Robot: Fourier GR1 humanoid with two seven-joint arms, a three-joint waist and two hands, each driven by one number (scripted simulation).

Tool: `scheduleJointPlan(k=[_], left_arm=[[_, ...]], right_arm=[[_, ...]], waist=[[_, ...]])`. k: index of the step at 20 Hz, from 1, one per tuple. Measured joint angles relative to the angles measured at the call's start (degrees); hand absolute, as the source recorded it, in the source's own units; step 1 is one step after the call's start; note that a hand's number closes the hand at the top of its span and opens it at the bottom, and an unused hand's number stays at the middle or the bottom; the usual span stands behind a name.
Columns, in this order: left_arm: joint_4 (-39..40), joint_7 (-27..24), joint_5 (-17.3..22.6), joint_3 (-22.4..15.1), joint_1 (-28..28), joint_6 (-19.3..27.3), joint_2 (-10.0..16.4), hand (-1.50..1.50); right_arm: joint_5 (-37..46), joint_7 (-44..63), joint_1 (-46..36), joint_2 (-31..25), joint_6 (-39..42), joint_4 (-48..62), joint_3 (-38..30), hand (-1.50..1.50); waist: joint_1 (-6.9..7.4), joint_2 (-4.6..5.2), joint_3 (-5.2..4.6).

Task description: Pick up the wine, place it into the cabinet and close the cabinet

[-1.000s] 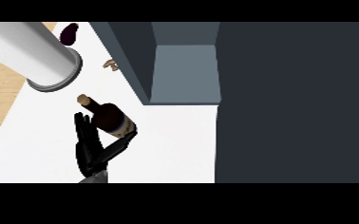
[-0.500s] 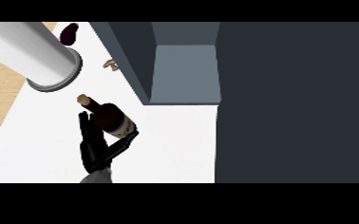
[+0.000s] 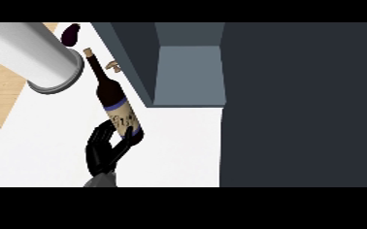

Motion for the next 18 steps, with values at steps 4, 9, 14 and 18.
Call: scheduleJointPlan(k=[4,9,14,18], left_arm=[[1.64,-2.22,1.52,-2.47,-0.4,-1.68,0.75,1.5],[-0.14,-2.28,-3.97,-9.42,3.31,-11.99,3.93,1.5],[-3.39,-3.21,-6.98,-13.59,7.72,-20.5,7.27,1.5],[-6.88,-3.15,-8.01,-14.5,11.66,-21.91,8.66,1.5]], right_arm=[[-0.07,0.47,-0.23,-0.14,-0.09,-0.08,-0.35,-1.5],[-0.49,0.9,-1.59,-0.83,-0.37,0.66,-1.54,-1.5],[-0.36,0.63,-2.03,-0.63,-0.46,1.54,-1.51,-1.5],[0.31,-0.24,-1.96,-0.22,-0.27,2.26,-1.11,-1.5]], waist=[[0.03,-0.12,0.13],[0.24,-0.43,0.37],[0.24,-0.53,0.37],[0.27,-0.44,0.36]])
